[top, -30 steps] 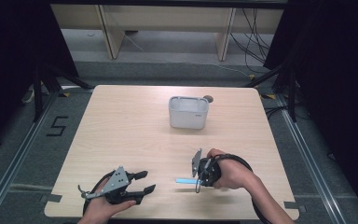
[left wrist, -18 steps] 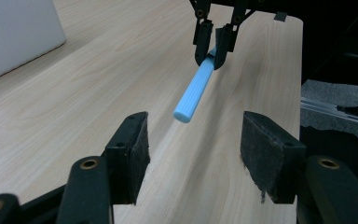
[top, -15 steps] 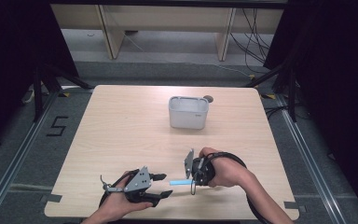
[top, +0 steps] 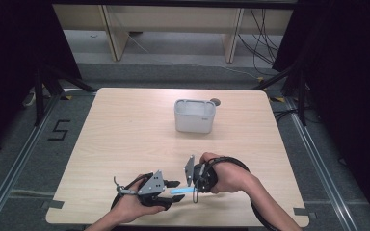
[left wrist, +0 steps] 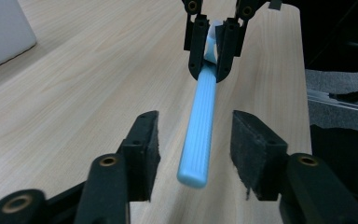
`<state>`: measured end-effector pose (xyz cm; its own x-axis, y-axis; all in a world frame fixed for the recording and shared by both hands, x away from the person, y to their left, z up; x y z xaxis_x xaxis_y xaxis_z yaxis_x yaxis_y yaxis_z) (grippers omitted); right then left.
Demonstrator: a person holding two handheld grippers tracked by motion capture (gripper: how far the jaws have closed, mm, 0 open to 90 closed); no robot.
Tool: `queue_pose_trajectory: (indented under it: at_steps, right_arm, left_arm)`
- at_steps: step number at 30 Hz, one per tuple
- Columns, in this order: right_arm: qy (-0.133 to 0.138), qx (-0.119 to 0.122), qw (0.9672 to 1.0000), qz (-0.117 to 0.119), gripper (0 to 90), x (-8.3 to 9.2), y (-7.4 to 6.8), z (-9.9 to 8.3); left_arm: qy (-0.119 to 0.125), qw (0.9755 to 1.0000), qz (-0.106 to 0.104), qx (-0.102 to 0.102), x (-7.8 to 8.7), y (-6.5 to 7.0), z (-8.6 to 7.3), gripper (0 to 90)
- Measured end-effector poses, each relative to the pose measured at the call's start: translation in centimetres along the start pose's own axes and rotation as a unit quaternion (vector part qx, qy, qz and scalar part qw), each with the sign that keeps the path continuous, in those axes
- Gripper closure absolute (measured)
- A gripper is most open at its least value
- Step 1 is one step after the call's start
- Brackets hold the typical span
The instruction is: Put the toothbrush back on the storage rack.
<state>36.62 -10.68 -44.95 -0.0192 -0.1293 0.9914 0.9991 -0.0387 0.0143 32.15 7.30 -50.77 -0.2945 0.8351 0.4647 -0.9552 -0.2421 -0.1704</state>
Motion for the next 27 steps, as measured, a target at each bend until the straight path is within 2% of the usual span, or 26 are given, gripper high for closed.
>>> queue_pose_trajectory:
  at_steps: [1,2,3,4,5,6,8,13,14,16,17,18,20,21,22,23,24,25,26,27]
  right_arm:
    - [-0.003,-0.013,0.9999,0.002,79.3,0.1,-0.3,0.2]
    - [-0.003,-0.013,0.9999,0.002,79.3,0.1,-0.3,0.2]
    - [-0.001,-0.008,1.0,0.003,79.3,0.0,-0.3,0.3]
    - [0.001,0.009,0.9999,-0.005,79.3,0.1,-0.1,0.5]
    - [-0.007,-0.011,0.9999,0.002,79.3,0.1,-0.4,0.4]
    - [-0.007,-0.013,0.9999,0.003,79.3,0.1,-0.4,0.5]
    - [-0.003,0.009,1.0,0.0,79.3,0.1,-0.2,0.7]
    - [-0.012,-0.002,0.9999,0.005,79.3,0.1,-0.5,0.7]
    - [-0.007,0.008,0.9999,0.007,79.2,0.0,-0.4,0.7]
    - [-0.009,0.005,0.9999,0.007,79.2,0.0,-0.5,0.7]
    - [-0.009,0.023,0.9997,0.005,79.0,0.0,-0.3,0.8]
    - [-0.01,0.017,0.9998,0.008,78.9,0.0,-0.4,0.8]
    - [-0.012,0.009,0.9998,0.011,78.9,0.0,-0.6,0.7]
    - [0.0,0.0,0.9997,0.026,78.6,-0.3,-0.7,0.7]
    - [0.0,0.0,0.9997,0.026,78.6,-0.3,-0.7,0.7]
    - [-0.011,0.021,0.9997,0.012,78.2,0.0,-0.4,0.8]
    - [-0.011,-0.002,0.9999,0.013,77.6,0.1,-0.6,0.7]
    - [0.002,-0.004,0.9999,0.009,73.5,0.4,-0.3,0.6]
    - [0.002,-0.004,0.9999,0.009,73.5,0.4,-0.3,0.6]
    - [0.024,-0.039,0.9989,0.009,67.1,0.8,-0.4,0.4]
  left_arm:
    - [0.003,0.9999,-0.011,0.0,-0.2,0.0,0.0,57.1]
    - [0.003,0.9999,-0.011,0.0,-0.2,0.0,0.0,58.3]
    - [0.004,0.9999,-0.012,0.001,-0.3,0.0,-0.1,58.3]
    - [0.009,0.9998,-0.015,0.002,-0.4,0.0,-0.1,60.0]
    - [0.008,0.9998,-0.02,0.001,-0.5,0.0,-0.1,61.6]
    - [0.004,0.9998,-0.018,-0.001,-0.5,0.1,-0.1,63.2]
    - [-0.001,0.9997,-0.023,-0.008,-0.5,0.1,-0.2,66.1]
    - [0.001,0.9995,-0.028,-0.01,-0.7,0.1,-0.1,71.7]
    - [0.003,0.9995,-0.03,-0.008,-0.8,0.1,-0.2,74.3]
    - [-0.003,0.9994,-0.033,-0.011,-0.7,0.0,-0.2,74.9]
    - [-0.002,0.9992,-0.038,-0.01,-0.7,0.0,-0.3,76.8]
    - [0.005,0.9989,-0.044,-0.011,-0.8,0.1,-0.3,77.6]
    - [0.002,0.999,-0.043,-0.012,-0.8,0.1,-0.2,77.8]
    - [0.005,0.999,-0.044,-0.011,-0.8,0.2,-0.2,78.1]
    - [0.004,0.9989,-0.046,-0.012,-0.8,0.1,-0.2,78.1]
    - [0.001,0.9991,-0.041,-0.013,-0.7,0.1,-0.2,78.2]
    - [0.006,0.999,-0.044,-0.006,-0.7,0.2,-0.2,78.2]
    - [0.006,0.9991,-0.041,-0.004,-0.6,0.2,-0.2,78.3]
    - [0.006,0.9991,-0.041,-0.004,-0.6,0.2,-0.2,78.3]
    - [0.013,0.9992,-0.038,-0.005,-0.4,0.0,-0.2,78.3]
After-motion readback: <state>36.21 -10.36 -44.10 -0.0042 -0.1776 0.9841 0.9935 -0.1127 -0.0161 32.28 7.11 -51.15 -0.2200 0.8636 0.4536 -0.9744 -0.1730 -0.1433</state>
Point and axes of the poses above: each handheld gripper's, and its own axes: x roughly backward along the jaws, z roughly out of its top, y roughly to its right, the point moved 2 cm from there along -x, roughly forward along the jaws, and after that the axes turned 12 degrees about -x, right-handed, at the moved point
